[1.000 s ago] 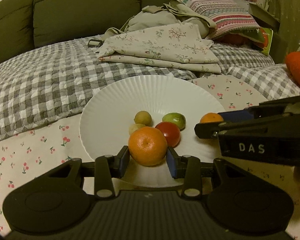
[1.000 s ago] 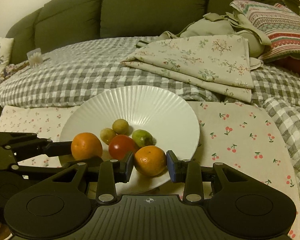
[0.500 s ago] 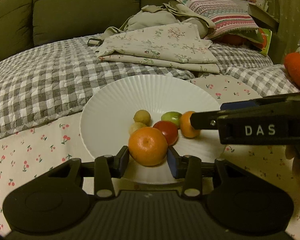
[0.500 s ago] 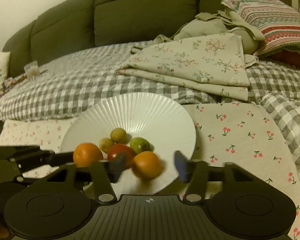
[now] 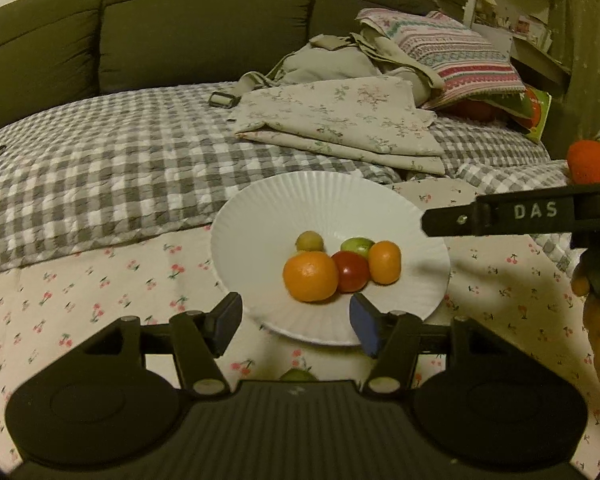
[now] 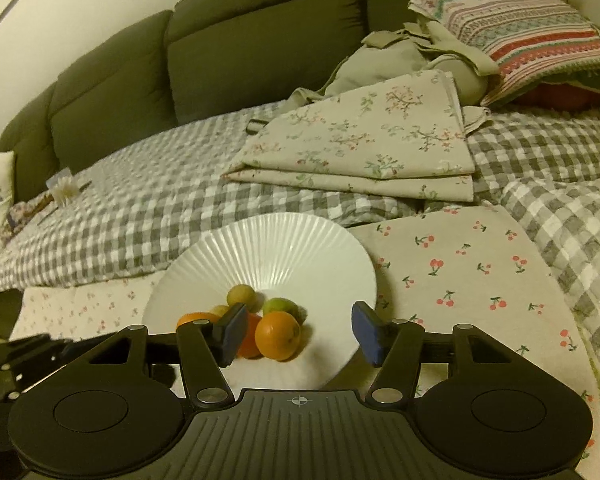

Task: Organize fruits
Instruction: 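Move the left tool back to a mandarin and grasp it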

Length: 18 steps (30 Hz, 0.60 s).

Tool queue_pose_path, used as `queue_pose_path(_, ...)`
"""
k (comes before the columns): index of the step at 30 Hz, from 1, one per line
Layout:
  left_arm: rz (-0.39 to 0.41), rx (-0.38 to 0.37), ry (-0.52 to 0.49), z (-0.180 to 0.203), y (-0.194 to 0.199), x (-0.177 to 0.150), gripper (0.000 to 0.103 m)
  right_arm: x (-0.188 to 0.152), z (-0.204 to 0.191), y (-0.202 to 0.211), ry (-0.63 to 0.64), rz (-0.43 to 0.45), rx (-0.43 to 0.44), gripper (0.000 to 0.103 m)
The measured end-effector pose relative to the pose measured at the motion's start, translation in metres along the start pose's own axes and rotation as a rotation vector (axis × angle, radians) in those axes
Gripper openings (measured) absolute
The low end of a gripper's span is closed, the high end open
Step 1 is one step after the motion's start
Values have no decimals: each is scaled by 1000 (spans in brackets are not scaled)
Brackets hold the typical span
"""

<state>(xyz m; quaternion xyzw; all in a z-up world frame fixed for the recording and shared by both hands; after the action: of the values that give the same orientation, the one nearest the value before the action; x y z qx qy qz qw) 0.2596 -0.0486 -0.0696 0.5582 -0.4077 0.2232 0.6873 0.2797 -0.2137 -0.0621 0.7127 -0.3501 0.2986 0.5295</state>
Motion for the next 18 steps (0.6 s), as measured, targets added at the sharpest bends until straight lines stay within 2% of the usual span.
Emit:
queue_pose_path(9, -9, 15, 51, -12, 27, -15, 59, -7, -5, 21, -29, -24, 24, 57)
queue_pose_path(18, -36, 7, 84, -23, 49, -34, 59, -14, -30, 48, 8, -36, 78, 57)
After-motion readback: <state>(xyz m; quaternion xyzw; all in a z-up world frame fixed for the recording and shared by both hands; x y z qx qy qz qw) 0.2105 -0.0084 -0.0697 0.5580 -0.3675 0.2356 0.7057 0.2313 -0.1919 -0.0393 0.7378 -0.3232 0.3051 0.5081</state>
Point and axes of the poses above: each gripper's, at about its wrist camera, not at the fingertips, and y roughly against the way its jaws point, z to its right, x to its top, the point moved 9 cm from there along -y, roughly the way its jaws point, and after that the axes turned 4 degrees about z, right-handed, at the moved point
